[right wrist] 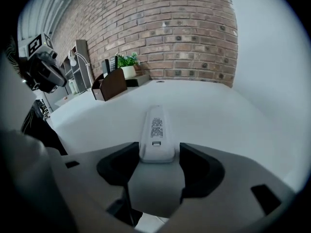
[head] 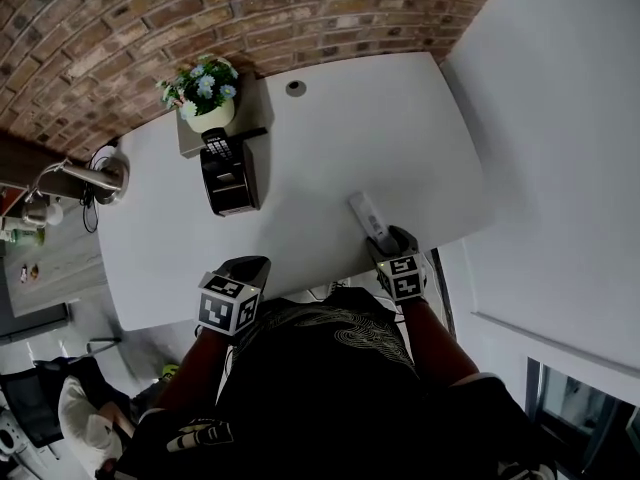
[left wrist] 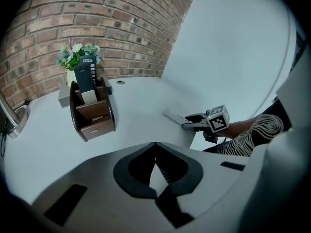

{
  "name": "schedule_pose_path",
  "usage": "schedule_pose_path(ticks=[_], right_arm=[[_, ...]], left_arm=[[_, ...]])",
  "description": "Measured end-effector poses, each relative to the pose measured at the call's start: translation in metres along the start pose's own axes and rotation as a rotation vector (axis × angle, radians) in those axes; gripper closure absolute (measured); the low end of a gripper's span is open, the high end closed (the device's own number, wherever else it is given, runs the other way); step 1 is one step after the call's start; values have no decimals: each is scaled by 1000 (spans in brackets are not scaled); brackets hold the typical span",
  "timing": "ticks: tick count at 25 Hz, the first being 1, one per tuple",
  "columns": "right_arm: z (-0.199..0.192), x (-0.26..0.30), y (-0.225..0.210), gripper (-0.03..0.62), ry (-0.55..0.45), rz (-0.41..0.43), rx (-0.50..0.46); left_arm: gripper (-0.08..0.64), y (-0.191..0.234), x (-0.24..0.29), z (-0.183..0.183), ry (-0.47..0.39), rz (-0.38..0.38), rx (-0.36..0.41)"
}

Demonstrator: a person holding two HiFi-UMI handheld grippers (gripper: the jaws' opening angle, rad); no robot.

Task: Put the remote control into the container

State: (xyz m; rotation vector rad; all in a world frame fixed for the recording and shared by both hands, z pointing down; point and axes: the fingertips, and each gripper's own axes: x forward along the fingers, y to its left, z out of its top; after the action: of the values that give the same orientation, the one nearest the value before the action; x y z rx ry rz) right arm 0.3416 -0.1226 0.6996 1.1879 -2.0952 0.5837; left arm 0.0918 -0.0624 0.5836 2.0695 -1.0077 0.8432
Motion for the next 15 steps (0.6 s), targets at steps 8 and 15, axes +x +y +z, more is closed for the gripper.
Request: schedule_pose_path(ticks=[8, 15], right_arm=[[4, 3, 3, 368, 20, 38, 88], [42, -5, 37, 370, -58, 127, 248]], left_arm=[[554, 0, -10, 0, -15, 10, 20], [554, 13, -34, -5, -47, 21, 13]])
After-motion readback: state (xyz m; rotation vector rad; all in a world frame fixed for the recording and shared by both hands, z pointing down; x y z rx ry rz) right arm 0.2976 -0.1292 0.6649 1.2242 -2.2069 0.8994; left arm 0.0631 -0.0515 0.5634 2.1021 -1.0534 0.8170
